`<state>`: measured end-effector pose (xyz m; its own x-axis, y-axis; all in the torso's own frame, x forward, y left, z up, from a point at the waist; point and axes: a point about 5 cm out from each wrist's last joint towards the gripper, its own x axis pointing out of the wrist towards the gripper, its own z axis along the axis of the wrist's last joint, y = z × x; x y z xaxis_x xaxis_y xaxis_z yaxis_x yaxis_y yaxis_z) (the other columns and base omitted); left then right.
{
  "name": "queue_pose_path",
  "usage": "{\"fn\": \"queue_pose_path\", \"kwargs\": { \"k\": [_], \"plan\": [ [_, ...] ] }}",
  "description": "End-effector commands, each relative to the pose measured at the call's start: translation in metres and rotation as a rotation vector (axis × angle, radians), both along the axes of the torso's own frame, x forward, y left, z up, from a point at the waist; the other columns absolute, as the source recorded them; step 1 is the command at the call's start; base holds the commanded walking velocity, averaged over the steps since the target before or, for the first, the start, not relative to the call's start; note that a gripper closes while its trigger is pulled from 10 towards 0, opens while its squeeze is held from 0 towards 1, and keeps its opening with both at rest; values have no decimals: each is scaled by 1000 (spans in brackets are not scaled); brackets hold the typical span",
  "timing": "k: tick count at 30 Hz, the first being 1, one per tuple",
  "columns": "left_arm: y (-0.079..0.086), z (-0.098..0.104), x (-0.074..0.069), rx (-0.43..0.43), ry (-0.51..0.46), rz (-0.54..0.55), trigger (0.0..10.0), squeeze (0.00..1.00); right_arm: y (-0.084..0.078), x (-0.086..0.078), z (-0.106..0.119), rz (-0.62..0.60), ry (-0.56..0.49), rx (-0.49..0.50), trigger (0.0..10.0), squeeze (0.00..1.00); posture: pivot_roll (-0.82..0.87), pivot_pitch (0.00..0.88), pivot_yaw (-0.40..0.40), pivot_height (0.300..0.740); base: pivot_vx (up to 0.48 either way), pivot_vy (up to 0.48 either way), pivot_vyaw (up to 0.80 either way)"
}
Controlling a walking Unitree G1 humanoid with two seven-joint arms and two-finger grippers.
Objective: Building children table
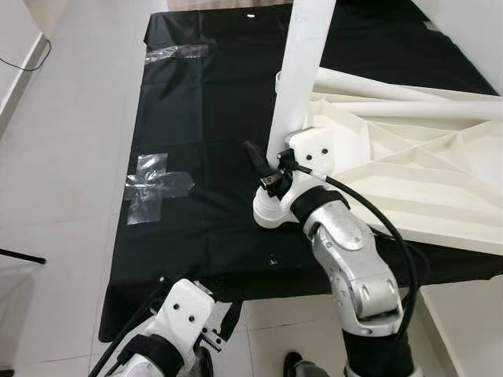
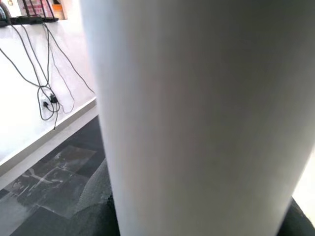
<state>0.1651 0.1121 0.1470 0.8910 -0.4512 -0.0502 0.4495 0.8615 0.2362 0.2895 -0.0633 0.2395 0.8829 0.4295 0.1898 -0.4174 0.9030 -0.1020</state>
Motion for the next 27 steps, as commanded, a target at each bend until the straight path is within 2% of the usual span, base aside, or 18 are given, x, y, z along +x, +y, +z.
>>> {"fn": "queue_pose_path", "kwargs": {
  "k": [1,9,27],
  "plan": [
    [1,-6,-2,10,25,0,10000,0,-12,7,-44,-118,233,-52,10000,0,19,308,-16,740,0,0,0],
    [3,-9,3,6,25,4,10000,0,-10,4,-34,-180,215,-12,10000,0,0,286,-3,740,0,0,0],
    [7,-13,13,13,23,12,10000,0,2,5,-19,-148,152,31,10000,0,7,250,26,740,0,0,0]
  ]
}}
